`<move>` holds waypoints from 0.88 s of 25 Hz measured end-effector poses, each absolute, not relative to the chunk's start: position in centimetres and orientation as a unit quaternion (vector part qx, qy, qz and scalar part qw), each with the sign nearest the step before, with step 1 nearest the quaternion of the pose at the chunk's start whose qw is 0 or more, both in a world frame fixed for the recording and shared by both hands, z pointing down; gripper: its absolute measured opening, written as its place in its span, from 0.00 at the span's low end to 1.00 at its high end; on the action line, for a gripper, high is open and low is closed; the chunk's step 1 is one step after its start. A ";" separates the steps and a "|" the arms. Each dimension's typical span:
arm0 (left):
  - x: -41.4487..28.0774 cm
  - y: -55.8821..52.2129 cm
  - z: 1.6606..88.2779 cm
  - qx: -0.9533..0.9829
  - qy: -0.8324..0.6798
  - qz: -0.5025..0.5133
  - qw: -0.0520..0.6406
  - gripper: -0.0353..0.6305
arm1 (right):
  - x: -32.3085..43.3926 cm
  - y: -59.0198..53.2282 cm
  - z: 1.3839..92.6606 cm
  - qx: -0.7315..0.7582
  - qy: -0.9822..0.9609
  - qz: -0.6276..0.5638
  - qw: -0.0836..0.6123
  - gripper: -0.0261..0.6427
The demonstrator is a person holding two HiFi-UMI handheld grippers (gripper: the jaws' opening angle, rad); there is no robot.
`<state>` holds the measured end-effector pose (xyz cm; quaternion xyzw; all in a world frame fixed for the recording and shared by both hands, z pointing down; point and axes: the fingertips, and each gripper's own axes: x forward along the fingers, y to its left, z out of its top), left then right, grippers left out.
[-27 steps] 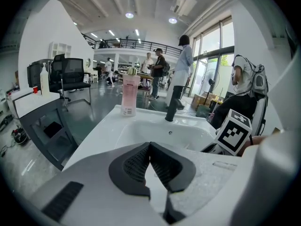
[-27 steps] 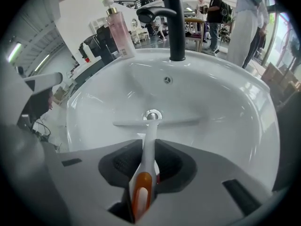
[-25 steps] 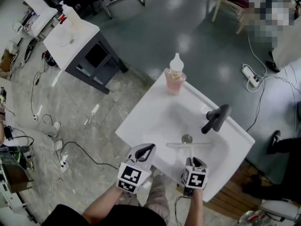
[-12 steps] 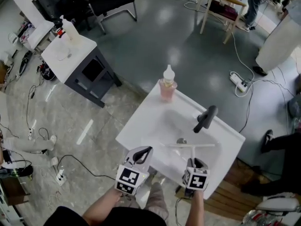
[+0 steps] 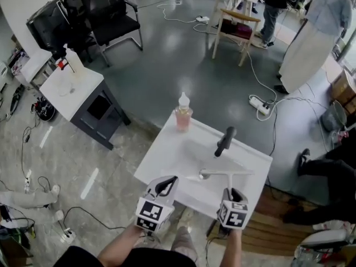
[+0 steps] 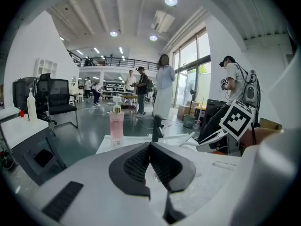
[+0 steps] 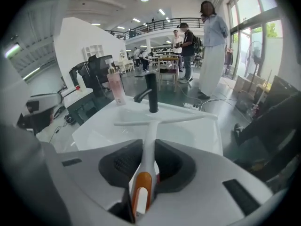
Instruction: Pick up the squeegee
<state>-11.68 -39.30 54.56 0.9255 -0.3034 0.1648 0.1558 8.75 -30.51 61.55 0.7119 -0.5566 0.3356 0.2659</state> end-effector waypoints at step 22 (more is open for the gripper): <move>-15.2 -30.7 42.4 0.974 -0.208 0.071 0.055 0.06 | 1.6 -17.9 43.1 0.839 -0.515 0.140 0.107 0.16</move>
